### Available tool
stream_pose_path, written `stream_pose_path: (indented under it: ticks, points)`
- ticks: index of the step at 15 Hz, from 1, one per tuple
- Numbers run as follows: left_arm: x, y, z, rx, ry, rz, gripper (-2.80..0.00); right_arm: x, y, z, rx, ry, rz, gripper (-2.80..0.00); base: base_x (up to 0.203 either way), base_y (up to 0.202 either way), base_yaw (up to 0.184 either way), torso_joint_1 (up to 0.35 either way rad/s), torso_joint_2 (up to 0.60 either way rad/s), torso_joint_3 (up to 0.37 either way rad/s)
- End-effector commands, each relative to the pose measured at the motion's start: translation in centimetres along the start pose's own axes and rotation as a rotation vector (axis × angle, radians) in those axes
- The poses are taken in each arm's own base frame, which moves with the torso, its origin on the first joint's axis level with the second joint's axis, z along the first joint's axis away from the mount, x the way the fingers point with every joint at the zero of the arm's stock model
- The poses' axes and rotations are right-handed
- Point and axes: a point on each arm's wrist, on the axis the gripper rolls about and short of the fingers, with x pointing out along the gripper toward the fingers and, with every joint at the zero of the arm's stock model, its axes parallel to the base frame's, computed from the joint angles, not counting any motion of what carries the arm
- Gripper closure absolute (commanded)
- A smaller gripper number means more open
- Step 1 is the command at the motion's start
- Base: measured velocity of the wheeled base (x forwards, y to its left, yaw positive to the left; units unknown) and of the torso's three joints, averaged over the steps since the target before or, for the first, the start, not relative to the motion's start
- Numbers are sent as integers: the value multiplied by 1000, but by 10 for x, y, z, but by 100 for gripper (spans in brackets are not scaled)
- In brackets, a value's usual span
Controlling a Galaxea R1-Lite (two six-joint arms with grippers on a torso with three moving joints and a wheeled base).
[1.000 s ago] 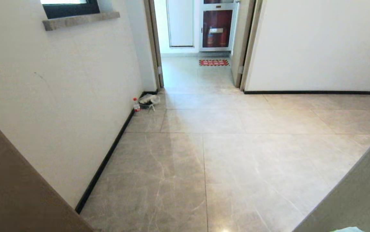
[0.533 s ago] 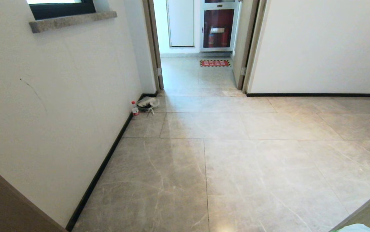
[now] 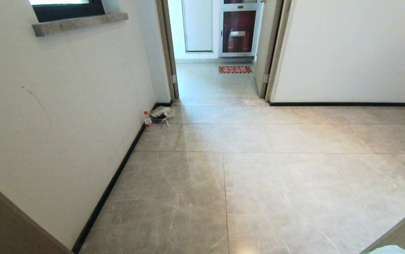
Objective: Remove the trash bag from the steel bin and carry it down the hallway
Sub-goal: Put the trash bag at the door
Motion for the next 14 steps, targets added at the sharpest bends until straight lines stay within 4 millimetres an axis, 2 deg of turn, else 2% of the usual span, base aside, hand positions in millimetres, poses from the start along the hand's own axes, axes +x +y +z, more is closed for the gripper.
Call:
stream_pose_path:
  ticks: [1, 7, 12, 14]
  points:
    - [0, 0, 0, -2, 1, 0, 0, 2, 0, -11, 0, 40, 0, 0, 0, 0, 0, 0, 0, 0]
    - [0, 0, 0, -2, 1, 0, 0, 2, 0, -11, 0, 40, 0, 0, 0, 0, 0, 0, 0, 0]
    - [0, 0, 0, 3, -1, 0, 0, 2, 0, -11, 0, 40, 0, 0, 0, 150, -5, 2, 2, 4]
    - [0, 0, 0, 3, -1, 0, 0, 2, 0, -11, 0, 40, 0, 0, 0, 49, 3, -1, 1, 1]
